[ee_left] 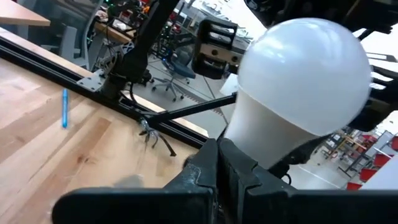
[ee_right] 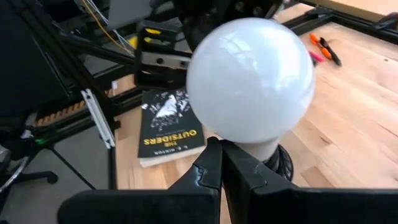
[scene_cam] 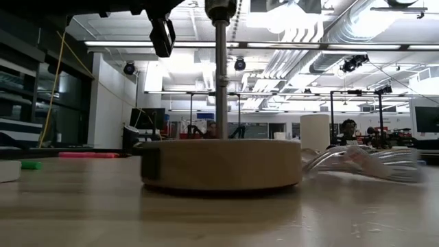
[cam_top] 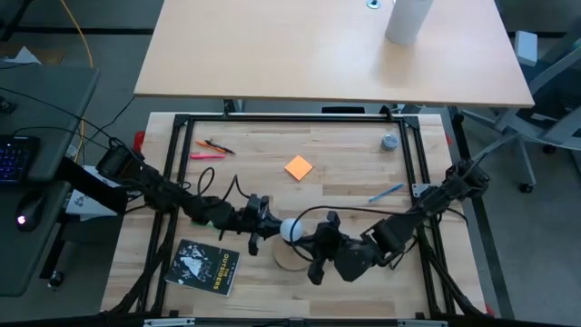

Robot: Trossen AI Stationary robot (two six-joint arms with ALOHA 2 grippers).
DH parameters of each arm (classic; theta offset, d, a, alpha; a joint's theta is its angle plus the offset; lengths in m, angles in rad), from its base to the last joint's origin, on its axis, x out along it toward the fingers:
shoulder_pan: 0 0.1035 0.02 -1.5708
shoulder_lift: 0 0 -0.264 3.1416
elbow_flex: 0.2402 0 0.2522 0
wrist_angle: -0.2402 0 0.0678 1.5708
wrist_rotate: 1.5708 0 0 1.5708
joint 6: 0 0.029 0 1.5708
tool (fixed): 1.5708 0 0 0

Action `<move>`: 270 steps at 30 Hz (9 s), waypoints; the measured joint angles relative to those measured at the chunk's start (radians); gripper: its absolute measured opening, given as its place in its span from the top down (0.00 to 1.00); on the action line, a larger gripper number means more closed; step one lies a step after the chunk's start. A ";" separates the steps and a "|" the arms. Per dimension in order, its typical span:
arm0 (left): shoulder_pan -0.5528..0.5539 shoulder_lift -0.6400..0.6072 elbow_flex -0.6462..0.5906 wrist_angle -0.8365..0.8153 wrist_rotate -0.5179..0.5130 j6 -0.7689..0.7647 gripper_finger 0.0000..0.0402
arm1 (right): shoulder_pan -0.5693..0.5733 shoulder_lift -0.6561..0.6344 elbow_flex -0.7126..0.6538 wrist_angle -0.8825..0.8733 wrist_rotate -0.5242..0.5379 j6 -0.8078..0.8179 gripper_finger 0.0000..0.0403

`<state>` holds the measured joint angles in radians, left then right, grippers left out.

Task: Screw lightbulb
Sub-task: Remove the white lightbulb from the lamp

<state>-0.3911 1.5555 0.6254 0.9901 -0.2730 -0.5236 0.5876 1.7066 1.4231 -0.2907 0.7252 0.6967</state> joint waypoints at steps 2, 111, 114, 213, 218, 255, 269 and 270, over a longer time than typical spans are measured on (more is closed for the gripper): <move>-0.005 0.000 0.000 0.000 -0.001 -0.010 1.00 | 0.006 -0.003 0.001 -0.032 0.006 0.022 1.00; 0.022 -0.081 0.070 -0.285 0.051 0.022 1.00 | -0.003 -0.018 -0.001 -0.111 -0.048 -0.068 1.00; -0.003 -0.081 0.070 -0.277 0.051 -0.007 1.00 | -0.003 -0.018 -0.001 -0.141 -0.037 -0.068 1.00; -0.023 -0.056 0.216 -0.542 -0.060 0.126 1.00 | 0.008 -0.122 -0.001 -0.345 0.049 -0.042 1.00; -0.020 -0.145 0.211 -0.714 -0.157 0.228 1.00 | 0.037 -0.139 -0.001 -0.359 0.036 0.001 1.00; 0.030 -0.031 0.211 -0.462 -0.024 0.190 1.00 | -0.033 -0.023 0.000 -0.030 -0.136 -0.151 1.00; -0.055 -0.086 0.212 -0.573 -0.021 0.159 1.00 | -0.035 -0.036 0.000 -0.170 -0.045 -0.122 1.00; -0.058 -0.097 0.212 -0.603 -0.032 0.158 1.00 | -0.035 -0.039 0.000 -0.189 -0.044 -0.113 1.00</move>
<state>-0.4487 1.4587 0.8375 0.3870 -0.3047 -0.3653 0.5531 1.6676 1.4231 -0.4795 0.6815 0.5840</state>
